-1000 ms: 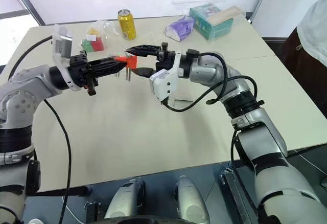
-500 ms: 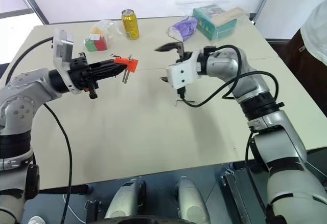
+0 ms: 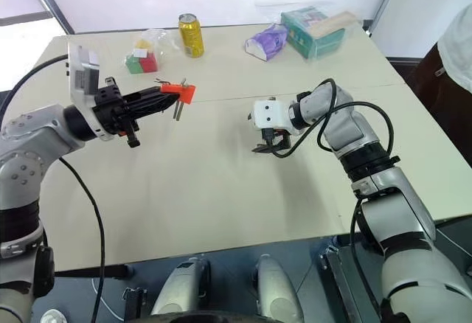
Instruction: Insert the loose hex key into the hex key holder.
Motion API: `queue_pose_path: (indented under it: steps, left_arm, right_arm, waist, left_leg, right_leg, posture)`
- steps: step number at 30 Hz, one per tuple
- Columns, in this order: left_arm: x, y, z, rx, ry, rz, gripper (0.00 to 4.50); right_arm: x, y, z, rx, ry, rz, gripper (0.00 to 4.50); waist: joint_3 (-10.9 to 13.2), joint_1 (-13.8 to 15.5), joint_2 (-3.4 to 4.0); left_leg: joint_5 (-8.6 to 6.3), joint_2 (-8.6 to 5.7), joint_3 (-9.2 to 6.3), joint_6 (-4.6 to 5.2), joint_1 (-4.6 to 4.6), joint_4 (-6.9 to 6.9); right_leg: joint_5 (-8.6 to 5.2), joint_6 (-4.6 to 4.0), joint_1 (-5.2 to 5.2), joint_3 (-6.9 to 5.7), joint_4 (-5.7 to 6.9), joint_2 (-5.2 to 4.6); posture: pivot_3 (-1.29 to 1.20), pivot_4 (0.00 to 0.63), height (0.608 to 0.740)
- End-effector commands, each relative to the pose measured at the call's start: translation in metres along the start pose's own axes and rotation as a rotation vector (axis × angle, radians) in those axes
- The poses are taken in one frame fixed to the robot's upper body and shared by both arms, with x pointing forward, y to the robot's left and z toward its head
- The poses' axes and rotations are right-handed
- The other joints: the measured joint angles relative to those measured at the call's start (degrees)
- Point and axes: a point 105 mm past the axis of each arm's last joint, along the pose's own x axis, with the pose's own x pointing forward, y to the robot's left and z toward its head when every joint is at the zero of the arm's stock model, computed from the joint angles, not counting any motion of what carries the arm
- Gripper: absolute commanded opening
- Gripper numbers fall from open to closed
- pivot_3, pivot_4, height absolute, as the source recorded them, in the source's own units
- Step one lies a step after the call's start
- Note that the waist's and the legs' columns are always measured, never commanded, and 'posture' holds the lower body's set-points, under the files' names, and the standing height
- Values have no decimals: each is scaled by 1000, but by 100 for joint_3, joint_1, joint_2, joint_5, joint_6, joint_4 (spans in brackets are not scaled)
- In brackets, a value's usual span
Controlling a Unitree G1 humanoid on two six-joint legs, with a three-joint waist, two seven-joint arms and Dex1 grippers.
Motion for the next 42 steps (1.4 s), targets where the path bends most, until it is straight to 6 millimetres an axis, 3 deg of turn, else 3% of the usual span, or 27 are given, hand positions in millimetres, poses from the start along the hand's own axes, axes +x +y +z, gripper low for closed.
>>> queue_pose_path:
  steps: [1, 10, 15, 17, 24, 28, 32, 36, 39, 42]
  left_arm:
    - [-4, -5, 15, 54, -35, -4, 0]
    - [-6, -6, 15, 58, -33, 7, 0]
    - [-6, -7, 14, 61, -33, 15, 0]
    - [-7, -7, 13, 62, -34, 19, 0]
    - [-8, -5, 13, 64, -38, 33, 0]
    - [-8, -4, 13, 65, -38, 38, 0]
    - [-7, -2, 15, 64, -49, 48, 0]
    - [-5, 2, 13, 60, -60, 57, 0]
    - [0, 9, 17, 72, -90, 73, 0]
    - [6, 16, 24, 86, -133, 94, 0]
  right_arm:
    - [1, -7, 2, 39, 3, 9, 4457]
    - [15, -17, -20, 112, 83, 32, 4457]
    - [22, -13, -37, 193, 135, 58, 4457]
    - [24, -10, -42, 234, 148, 78, 3610]
    - [32, 4, -55, 319, 189, 129, 25]
    - [32, -1, -51, 317, 164, 97, 25]
    - [20, -50, -32, 203, 84, -271, 25]
    - [-13, -101, 16, 180, -203, -750, 25]
    - [-48, -116, 44, 429, -510, -1008, 25]
    - [-69, -116, 58, 641, -703, -1084, 25]
  waist:
    - [0, -13, 0]
    - [0, -53, 0]
    - [0, -47, 0]
    - [0, -55, 0]
    - [-1, -56, -2]
    - [-1, -54, -1]
    - [0, -56, 1]
    - [1, -56, 3]
    - [1, -61, 2]
    - [1, -27, 2]
  left_leg:
    - [0, 0, 1, 0, 0, 3]
    - [0, 1, -1, 0, 1, 3]
    - [0, 1, -1, 0, 2, 2]
    - [0, 1, 0, 0, 2, 2]
    - [0, 1, -2, 0, 29, 4]
    - [0, 1, -3, -1, 47, 3]
    - [-1, 1, -4, -1, 50, 2]
    - [0, 1, -2, -2, 20, -1]
    - [1, 4, -2, -3, 3, -8]
    - [4, 5, -9, -8, 2, -16]
  right_leg:
    - [0, 0, 1, 0, 0, 0]
    - [1, 1, 1, 0, 2, 3]
    - [1, 1, 1, 0, 2, 3]
    - [1, 1, 2, 0, 2, 1]
    - [1, 1, 31, 0, 4, 3]
    - [1, 1, 50, 0, 3, 3]
    - [1, 1, 53, 0, 2, 3]
    - [1, 0, 16, 3, 7, 2]
    - [1, 1, -6, 5, 8, 4]
    - [1, 0, -6, 0, 8, 4]
  posture:
    - [0, 150, 740]
    - [0, 150, 740]
    - [0, 150, 740]
    - [0, 150, 740]
    - [0, 150, 740]
    - [0, 150, 740]
    - [0, 150, 740]
    - [0, 150, 740]
    - [0, 150, 740]
    - [0, 150, 740]
